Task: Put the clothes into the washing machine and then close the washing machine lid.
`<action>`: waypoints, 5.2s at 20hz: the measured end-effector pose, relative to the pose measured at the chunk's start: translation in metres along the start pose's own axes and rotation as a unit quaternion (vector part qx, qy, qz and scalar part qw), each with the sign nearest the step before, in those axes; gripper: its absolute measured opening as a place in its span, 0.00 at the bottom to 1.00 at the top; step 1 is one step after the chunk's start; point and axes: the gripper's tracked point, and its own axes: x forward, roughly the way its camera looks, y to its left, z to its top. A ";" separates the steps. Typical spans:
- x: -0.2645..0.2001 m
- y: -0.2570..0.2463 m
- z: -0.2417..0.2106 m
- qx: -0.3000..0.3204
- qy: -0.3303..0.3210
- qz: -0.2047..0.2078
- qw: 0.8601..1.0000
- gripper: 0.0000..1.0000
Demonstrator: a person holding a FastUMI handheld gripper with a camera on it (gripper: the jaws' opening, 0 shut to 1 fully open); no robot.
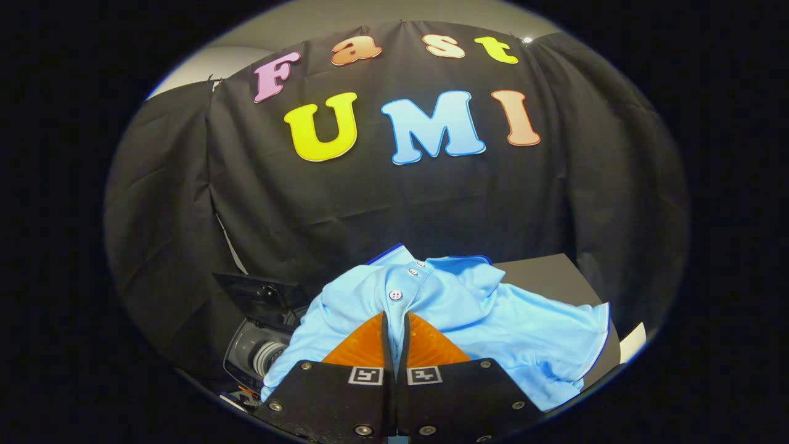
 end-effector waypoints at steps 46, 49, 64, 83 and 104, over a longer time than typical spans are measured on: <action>0.006 0.331 -0.061 -0.058 0.011 0.144 0.988 0.00; 0.015 0.345 -0.076 -0.059 0.016 0.145 0.987 0.00; 0.070 0.363 -0.147 -0.062 0.030 0.107 0.992 0.00; 0.101 0.336 -0.246 -0.043 0.130 0.026 0.990 0.19; 0.118 0.354 -0.097 -0.061 -0.082 0.019 0.995 0.95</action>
